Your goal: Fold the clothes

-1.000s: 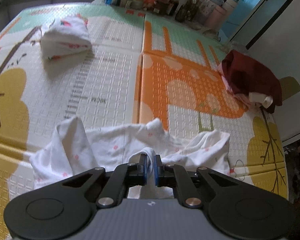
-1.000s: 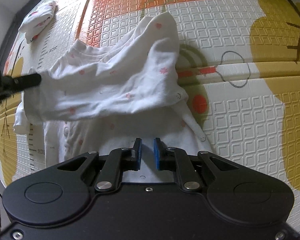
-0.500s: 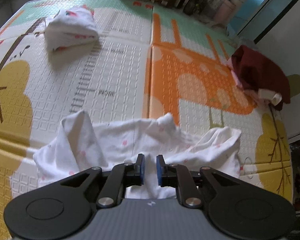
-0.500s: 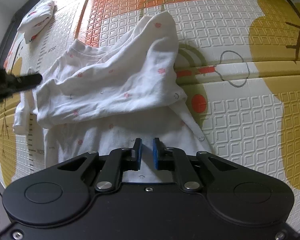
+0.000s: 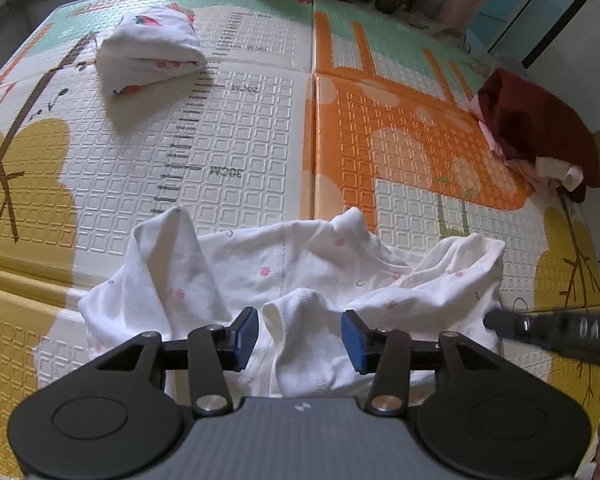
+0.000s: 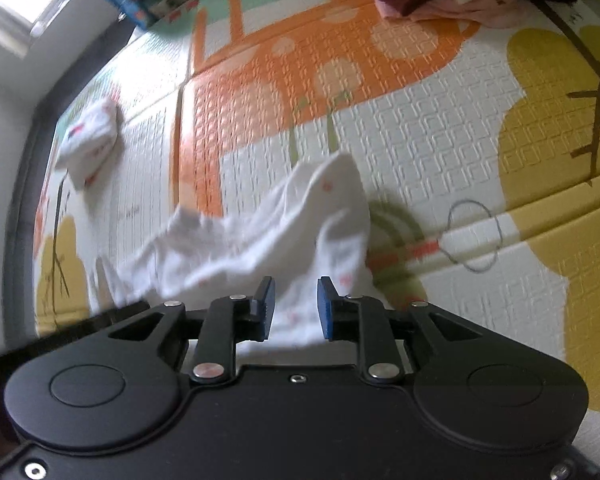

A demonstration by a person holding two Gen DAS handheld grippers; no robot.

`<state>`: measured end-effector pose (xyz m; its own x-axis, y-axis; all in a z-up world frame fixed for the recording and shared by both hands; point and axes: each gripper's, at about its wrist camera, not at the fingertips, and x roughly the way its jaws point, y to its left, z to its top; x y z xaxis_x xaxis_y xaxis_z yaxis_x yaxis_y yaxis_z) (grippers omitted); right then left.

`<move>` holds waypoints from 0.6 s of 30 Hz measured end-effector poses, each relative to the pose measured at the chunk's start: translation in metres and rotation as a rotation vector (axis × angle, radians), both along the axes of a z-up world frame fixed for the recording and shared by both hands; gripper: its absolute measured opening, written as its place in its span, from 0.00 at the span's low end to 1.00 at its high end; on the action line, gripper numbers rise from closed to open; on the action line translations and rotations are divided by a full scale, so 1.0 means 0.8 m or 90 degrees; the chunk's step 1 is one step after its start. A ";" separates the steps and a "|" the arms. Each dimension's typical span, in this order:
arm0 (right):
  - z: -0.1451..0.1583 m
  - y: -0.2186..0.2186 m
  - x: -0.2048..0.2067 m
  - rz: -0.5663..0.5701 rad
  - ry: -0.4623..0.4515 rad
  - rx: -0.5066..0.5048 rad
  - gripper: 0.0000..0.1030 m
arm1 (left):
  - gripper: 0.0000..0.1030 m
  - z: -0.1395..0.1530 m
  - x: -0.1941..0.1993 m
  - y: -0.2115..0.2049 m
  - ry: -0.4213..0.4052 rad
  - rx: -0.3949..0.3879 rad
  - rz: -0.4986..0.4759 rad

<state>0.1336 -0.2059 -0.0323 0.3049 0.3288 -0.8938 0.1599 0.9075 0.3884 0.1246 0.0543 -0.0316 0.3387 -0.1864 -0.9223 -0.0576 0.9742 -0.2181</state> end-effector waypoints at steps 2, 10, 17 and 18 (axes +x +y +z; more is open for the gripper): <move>-0.005 -0.002 0.013 -0.020 0.003 0.003 0.20 | 0.47 -0.004 0.002 -0.002 0.004 0.002 0.002; -0.023 -0.003 0.041 -0.067 0.019 0.006 0.20 | 0.24 -0.011 0.006 0.001 0.006 -0.010 0.008; -0.034 -0.002 0.052 -0.094 0.034 -0.004 0.10 | 0.16 -0.014 0.009 0.001 0.006 -0.013 0.010; -0.035 -0.003 0.052 -0.098 0.035 -0.005 0.09 | 0.15 -0.014 0.009 0.002 0.006 -0.014 0.012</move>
<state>0.1755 -0.2083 -0.0605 0.3020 0.2746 -0.9129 0.3186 0.8735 0.3682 0.1321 0.0560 -0.0430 0.3336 -0.2006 -0.9211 -0.0775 0.9680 -0.2388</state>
